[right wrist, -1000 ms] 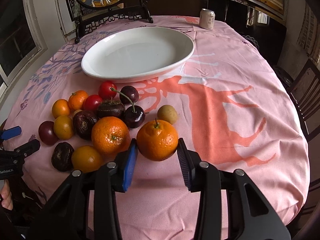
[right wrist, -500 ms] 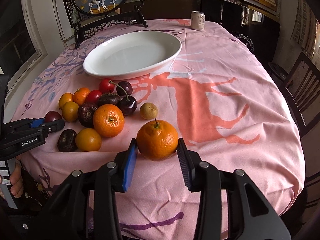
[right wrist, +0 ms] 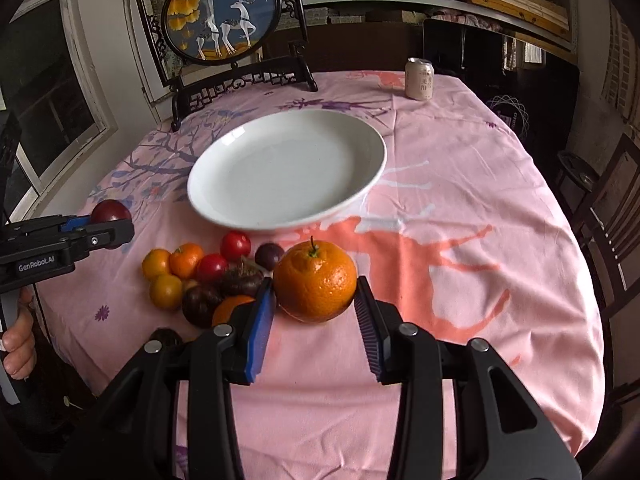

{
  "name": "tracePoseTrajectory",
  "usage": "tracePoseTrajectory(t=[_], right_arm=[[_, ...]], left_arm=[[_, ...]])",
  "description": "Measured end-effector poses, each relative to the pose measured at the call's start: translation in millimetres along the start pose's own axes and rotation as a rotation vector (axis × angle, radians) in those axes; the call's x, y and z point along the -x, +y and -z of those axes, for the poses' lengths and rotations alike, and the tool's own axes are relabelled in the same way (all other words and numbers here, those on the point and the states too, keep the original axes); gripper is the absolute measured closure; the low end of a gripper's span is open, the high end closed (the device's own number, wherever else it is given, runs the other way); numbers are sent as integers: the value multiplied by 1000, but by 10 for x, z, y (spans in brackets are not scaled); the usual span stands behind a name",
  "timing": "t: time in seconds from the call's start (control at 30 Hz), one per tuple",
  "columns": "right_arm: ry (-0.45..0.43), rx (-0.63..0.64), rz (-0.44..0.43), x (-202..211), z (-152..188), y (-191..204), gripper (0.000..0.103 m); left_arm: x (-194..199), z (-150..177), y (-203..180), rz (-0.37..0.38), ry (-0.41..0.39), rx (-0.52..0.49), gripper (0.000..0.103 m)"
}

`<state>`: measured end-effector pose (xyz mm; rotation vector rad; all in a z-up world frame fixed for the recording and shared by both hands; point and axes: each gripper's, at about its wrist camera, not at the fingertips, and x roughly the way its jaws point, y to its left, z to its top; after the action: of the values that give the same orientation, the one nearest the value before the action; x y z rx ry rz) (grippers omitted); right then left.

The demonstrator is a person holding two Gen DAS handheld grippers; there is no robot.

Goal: Organize fruits
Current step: 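Lower the tangerine onto the white plate with the right gripper while the left places the plum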

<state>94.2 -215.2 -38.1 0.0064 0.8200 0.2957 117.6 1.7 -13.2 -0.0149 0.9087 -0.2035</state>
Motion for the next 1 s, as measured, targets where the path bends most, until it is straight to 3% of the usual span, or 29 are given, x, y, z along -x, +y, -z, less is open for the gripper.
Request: tracePoseTrajectory(t=[0.13,0.27,0.4,0.57,0.63,0.67,0.77,0.87,0.93,1.0], right_arm=[[-14,30,-21,-273,-698,-33,62],[70,26,-22,-953,-1234,-126,62],[167,24,-29,-1631,-1476,-275,62],[214,72,-23,-1990,-1545,-258,62],[234,81,-11,-2043,-1551,-243,58],[229,86,6,-2014,-1553,-247,48],[150,100,39,-1676,-1569,-234,43],[96,110,36,-1156,-1464,-162,42],[63,105,47,-779,-1226,-92,35],[25,90,65,-447,-856,-39,17]], left_arm=[[-412,-785,17,-27,28,19,64],[-1086,-1370,81,-42,84,66,64],[-1648,-1603,172,-33,152,119,64],[-1947,-1658,232,-22,193,145,62],[-1921,-1680,255,-15,182,151,36],[-1846,-1684,263,-13,163,152,33],[-1444,-1647,272,-6,94,128,30],[-950,-1400,242,-26,29,89,19],[-645,-1087,218,-58,-2,58,17],[-407,-707,227,-85,-29,45,17]])
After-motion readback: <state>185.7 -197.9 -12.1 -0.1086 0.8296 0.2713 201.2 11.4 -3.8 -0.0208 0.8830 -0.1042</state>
